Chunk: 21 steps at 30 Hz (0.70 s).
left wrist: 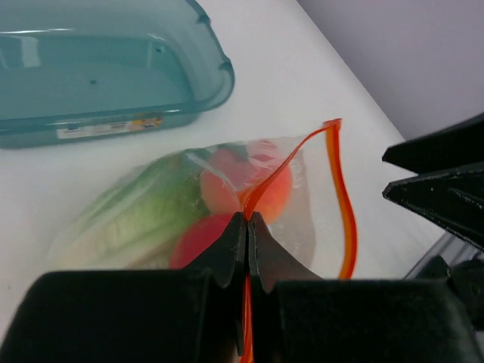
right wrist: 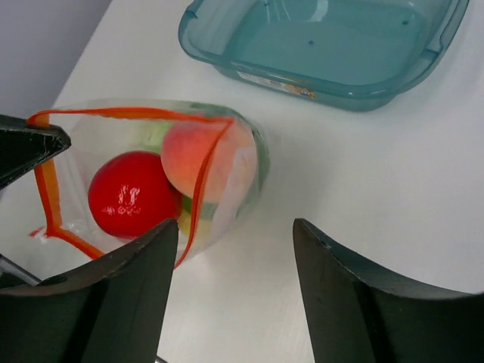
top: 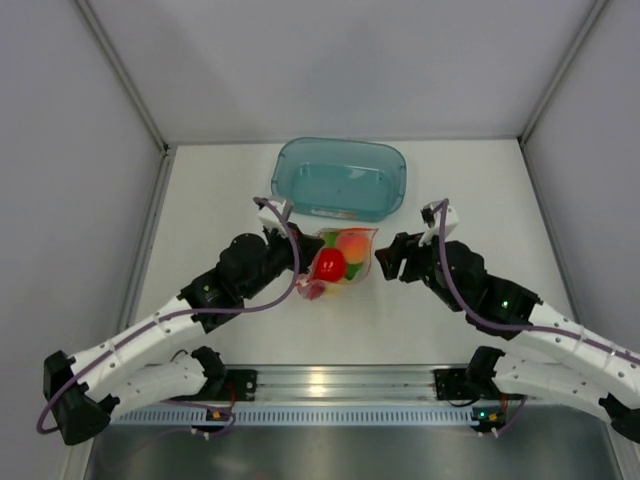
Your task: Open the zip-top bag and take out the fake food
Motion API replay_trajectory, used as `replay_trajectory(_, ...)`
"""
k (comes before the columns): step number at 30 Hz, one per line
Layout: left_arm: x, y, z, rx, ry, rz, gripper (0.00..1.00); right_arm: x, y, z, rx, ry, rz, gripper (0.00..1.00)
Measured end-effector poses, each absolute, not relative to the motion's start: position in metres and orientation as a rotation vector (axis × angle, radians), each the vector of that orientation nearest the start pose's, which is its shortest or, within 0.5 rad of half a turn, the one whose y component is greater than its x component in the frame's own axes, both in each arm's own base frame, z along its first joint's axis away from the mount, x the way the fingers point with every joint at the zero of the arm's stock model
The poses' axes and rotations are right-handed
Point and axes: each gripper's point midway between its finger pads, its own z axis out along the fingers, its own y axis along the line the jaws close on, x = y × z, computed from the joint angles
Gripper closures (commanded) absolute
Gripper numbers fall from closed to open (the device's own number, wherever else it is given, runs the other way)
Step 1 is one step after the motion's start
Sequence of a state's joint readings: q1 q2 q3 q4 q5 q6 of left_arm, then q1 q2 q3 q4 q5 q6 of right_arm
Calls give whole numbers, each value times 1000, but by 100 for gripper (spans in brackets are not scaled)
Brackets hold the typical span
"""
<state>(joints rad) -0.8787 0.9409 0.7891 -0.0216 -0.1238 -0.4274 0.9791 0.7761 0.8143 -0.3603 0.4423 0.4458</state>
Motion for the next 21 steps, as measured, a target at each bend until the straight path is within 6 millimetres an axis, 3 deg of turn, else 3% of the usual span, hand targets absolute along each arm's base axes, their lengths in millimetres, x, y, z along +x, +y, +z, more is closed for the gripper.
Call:
replay_trajectory(5,241,-248,279,137,1766,-783,100,223,229,252,-14,1917,662,34)
replay_trajectory(9,247,-238,269,45,1782,-746,100,235,255,240,68,1935,731,35)
replay_trajectory(15,248,-226,250,-51,1806,-724,100,250,283,190,77,2046,674,37)
replay_trajectory(18,244,-219,251,-90,1787,-743,100,253,286,171,81,2086,632,43)
replay_trajectory(21,241,-216,252,-108,1773,-765,100,254,287,165,88,2095,621,57)
